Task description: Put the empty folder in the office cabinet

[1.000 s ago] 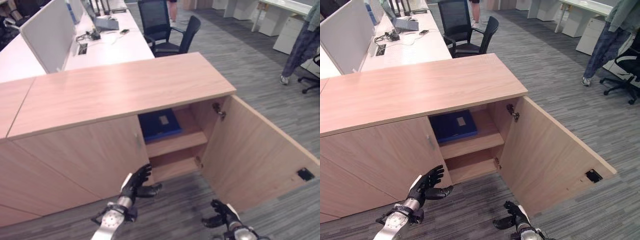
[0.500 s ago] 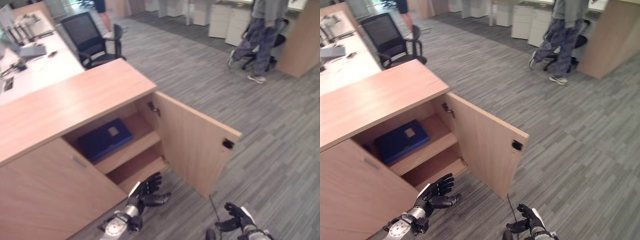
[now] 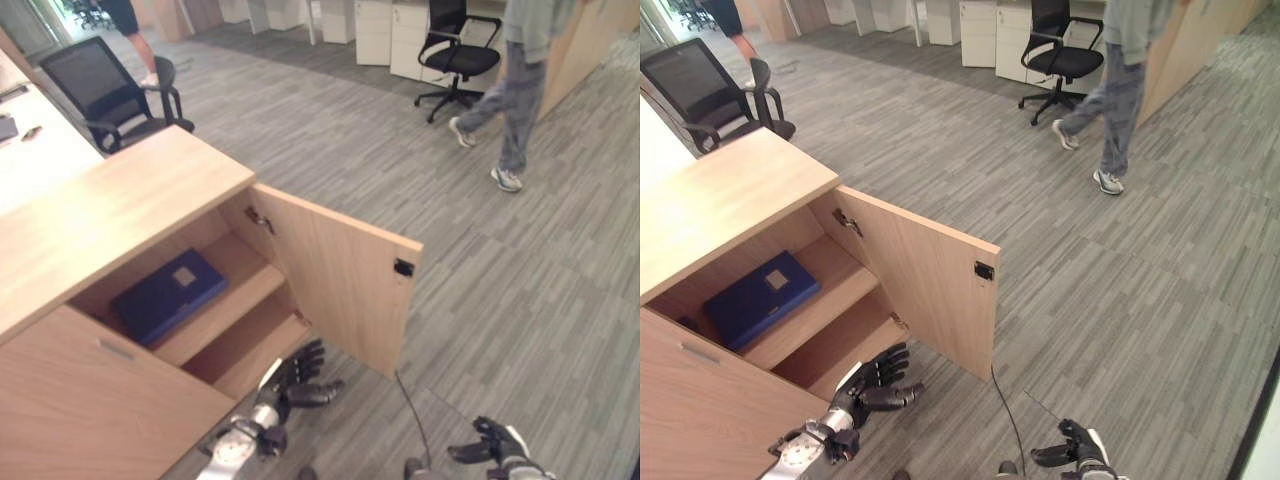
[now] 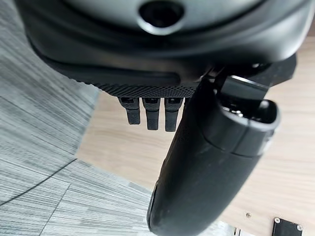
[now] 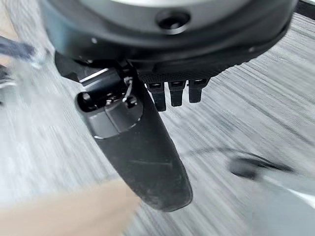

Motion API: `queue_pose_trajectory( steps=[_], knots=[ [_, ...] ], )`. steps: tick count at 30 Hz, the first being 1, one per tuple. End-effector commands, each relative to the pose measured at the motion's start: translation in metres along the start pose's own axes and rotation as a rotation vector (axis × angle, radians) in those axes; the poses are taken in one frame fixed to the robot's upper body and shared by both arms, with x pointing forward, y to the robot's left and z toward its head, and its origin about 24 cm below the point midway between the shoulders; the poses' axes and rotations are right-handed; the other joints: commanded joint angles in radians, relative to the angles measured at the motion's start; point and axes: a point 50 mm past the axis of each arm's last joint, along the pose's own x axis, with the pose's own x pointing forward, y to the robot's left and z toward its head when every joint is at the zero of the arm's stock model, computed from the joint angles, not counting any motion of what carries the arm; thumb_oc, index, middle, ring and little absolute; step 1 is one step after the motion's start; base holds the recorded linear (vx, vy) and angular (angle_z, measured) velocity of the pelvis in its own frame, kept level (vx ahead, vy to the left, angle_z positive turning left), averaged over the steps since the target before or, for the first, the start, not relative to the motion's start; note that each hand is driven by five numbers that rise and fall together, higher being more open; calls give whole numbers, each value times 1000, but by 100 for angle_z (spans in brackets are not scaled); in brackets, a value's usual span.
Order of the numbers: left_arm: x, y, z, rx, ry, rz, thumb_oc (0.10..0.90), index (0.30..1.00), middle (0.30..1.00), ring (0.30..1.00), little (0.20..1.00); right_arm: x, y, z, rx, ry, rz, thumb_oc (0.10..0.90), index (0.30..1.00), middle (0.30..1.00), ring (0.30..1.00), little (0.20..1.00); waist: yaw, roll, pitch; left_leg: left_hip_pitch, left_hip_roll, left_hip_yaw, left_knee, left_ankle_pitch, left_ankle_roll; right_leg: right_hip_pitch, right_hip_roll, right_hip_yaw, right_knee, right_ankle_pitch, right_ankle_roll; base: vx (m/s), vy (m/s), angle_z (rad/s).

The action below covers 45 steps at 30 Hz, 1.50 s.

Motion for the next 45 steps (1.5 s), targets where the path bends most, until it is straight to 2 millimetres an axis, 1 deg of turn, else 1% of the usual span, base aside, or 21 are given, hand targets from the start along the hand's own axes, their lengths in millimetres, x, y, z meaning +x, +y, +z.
queue_pose_trajectory(
  steps=[1,2,3,4,5,7,10,11,15,17,27,31,33,34,37,38,40,41,43,44,45],
  knots=[
    [5,10,45,54,-203,-22,800,900,900,900,900,12,0,98,65,-331,-15,800,900,900,900,900,33,-72,-42,11,-33,-7,5,-59,-36,61,-38,-10,-68,-88,58,26,-6,12],
    [5,10,46,54,-203,-22,800,900,900,900,900,12,1,98,65,-332,-15,800,900,900,900,900,33,-72,-41,11,-33,-7,5,-59,-36,62,-38,-10,-68,-88,58,36,3,26],
    [3,11,43,66,-185,-30,800,900,900,900,900,10,2,129,38,-424,-2,800,900,900,900,900,51,-78,-46,15,-33,-17,4,-60,-35,70,-39,-20,-68,-90,58,20,1,24],
    [3,12,43,66,-186,-30,800,900,900,900,900,10,2,130,38,-425,-2,800,900,900,900,900,51,-78,-46,15,-33,-18,4,-60,-35,70,-39,-20,-68,-90,58,29,14,23],
    [2,11,41,72,-177,-40,800,900,900,900,900,8,5,152,23,-486,5,800,900,900,900,900,65,-83,-50,16,-34,-27,3,-62,-34,76,-40,-28,-68,-90,58,10,12,15],
    [2,11,42,74,-175,-44,800,900,900,900,900,8,7,159,22,-500,9,800,900,900,900,900,68,-84,-50,16,-35,-30,3,-62,-34,78,-41,-31,-68,-90,58,15,13,15],
    [2,10,41,70,-169,-54,800,900,900,900,900,6,16,182,16,-554,31,800,900,900,900,900,87,-89,-56,16,-36,-39,3,-62,-34,85,-42,-39,-68,-90,56,19,17,7],
    [2,9,40,69,-163,-60,800,900,900,900,900,4,24,195,15,-581,50,800,900,900,900,900,98,-93,-58,15,-36,-46,2,-61,-33,88,-43,-43,-68,-90,56,13,15,9],
    [2,9,40,71,-156,-63,800,900,900,900,900,1,36,209,12,-608,84,800,900,900,900,900,116,-98,-60,13,-36,-57,1,-60,-34,92,-42,-50,-68,-91,55,-3,13,11],
    [1,9,37,68,-145,-67,800,900,900,900,900,-2,52,220,-3,-628,126,800,900,900,900,900,135,-103,-62,9,-38,-69,1,-59,-33,94,-42,-58,-68,-91,55,5,15,19],
    [-4,12,32,79,-117,-62,800,900,900,900,900,-11,88,239,-9,-658,219,800,900,900,900,900,193,-109,-61,-9,-41,-113,-3,-50,-37,103,-43,-96,-68,-96,55,0,5,6],
    [-2,14,34,83,-123,-41,800,900,900,900,900,-25,108,238,-12,-713,308,800,900,900,900,900,200,-108,-54,-20,-42,-130,-2,-45,-42,105,-46,-109,-68,-99,54,-19,1,18],
    [0,19,36,79,-138,-3,800,900,900,900,900,-42,122,227,-30,-785,412,800,900,900,900,900,197,-111,-49,-29,-43,-152,1,-41,-49,111,-45,-125,-67,-105,51,-8,-24,12],
    [0,19,35,78,-137,-3,800,900,900,900,900,-42,121,226,-31,-783,412,800,900,900,900,900,195,-110,-50,-30,-43,-154,1,-41,-49,111,-45,-127,-67,-105,51,-5,-33,18],
    [-1,24,34,60,-149,44,800,900,900,900,900,-54,124,203,-74,-807,489,800,900,900,900,900,196,-112,-47,-44,-42,-191,4,-34,-56,118,-45,-156,-63,-116,45,-2,-46,31],
    [-2,29,33,55,-151,76,800,900,900,900,900,-60,127,185,-78,-794,545,800,900,900,900,900,209,-113,-39,-58,-41,-214,5,-24,-64,119,-45,-182,-61,-121,41,-4,-49,48],
    [-3,31,33,57,-153,95,800,900,900,900,900,-62,127,180,-71,-792,555,800,900,900,900,900,214,-112,-35,-71,-43,-232,7,-14,-70,118,-45,-196,-60,-123,41,-47,-56,55],
    [-5,35,33,51,-160,121,800,900,900,900,900,-65,129,170,-67,-782,584,800,900,900,900,900,229,-114,-25,-99,-44,-269,9,-2,-78,113,-45,-216,-63,-122,41,-70,-58,43],
    [-6,37,32,41,-162,143,800,900,900,900,900,-66,130,167,-49,-776,592,800,900,900,900,900,238,-114,-18,-119,-43,-280,15,3,-81,106,-47,-231,-64,-122,42,-125,-10,54],
    [-3,39,33,30,-169,167,800,900,900,900,900,-66,126,165,-14,-778,577,800,900,900,900,900,246,-117,14,-203,-40,-247,90,12,-95,98,-66,-270,-65,-124,46,-232,66,65],
    [0,38,33,19,-168,173,800,900,900,900,900,-67,123,165,-8,-784,567,800,900,900,900,900,238,-117,24,-227,-17,-163,122,13,-94,96,-81,-301,-62,-124,46,-212,76,66]
  ],
)
